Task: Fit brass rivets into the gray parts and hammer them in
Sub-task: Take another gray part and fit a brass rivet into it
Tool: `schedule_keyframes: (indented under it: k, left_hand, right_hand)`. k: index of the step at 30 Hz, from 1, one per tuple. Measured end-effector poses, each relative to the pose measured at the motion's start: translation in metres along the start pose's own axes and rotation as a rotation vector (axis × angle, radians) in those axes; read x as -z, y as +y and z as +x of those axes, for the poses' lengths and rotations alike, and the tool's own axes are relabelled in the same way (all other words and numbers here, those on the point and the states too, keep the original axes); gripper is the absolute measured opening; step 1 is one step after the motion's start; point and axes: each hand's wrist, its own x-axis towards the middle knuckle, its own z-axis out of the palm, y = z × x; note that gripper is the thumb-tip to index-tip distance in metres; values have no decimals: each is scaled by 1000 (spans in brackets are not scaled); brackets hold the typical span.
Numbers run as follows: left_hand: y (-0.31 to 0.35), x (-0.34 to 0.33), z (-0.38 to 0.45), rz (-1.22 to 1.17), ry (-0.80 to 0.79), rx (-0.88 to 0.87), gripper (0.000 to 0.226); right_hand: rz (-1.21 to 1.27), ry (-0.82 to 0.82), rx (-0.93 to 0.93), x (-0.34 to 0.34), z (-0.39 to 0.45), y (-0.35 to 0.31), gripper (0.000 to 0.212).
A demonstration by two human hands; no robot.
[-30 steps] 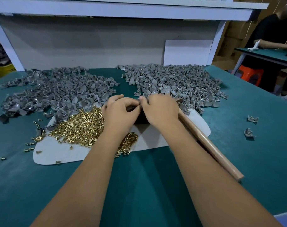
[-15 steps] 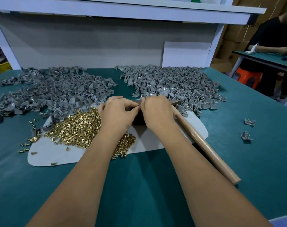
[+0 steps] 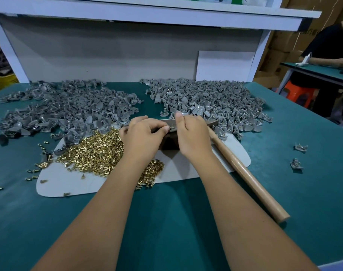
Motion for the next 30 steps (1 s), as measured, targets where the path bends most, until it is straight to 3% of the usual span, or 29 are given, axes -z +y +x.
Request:
schedule_keyframes:
  k: [6, 14, 19, 24, 30]
  left_hand:
    - [-2, -1, 1, -85, -15, 35, 9]
    - [0, 3, 0, -170, -27, 29, 10]
    - [-1, 3, 0, -135, -19, 2, 10]
    - [0, 2, 1, 79, 1, -64, 6]
    - [-1, 1, 2, 148, 21, -102, 11]
  right_hand:
    - [283, 42, -113, -1, -1, 7, 47]
    - [252, 35, -105, -1, -3, 9, 42]
    - [235, 1, -88, 2, -3, 9, 25]
    - [100, 48, -70, 4, -1, 5, 24]
    - [-275, -11, 29, -1, 3, -3, 35]
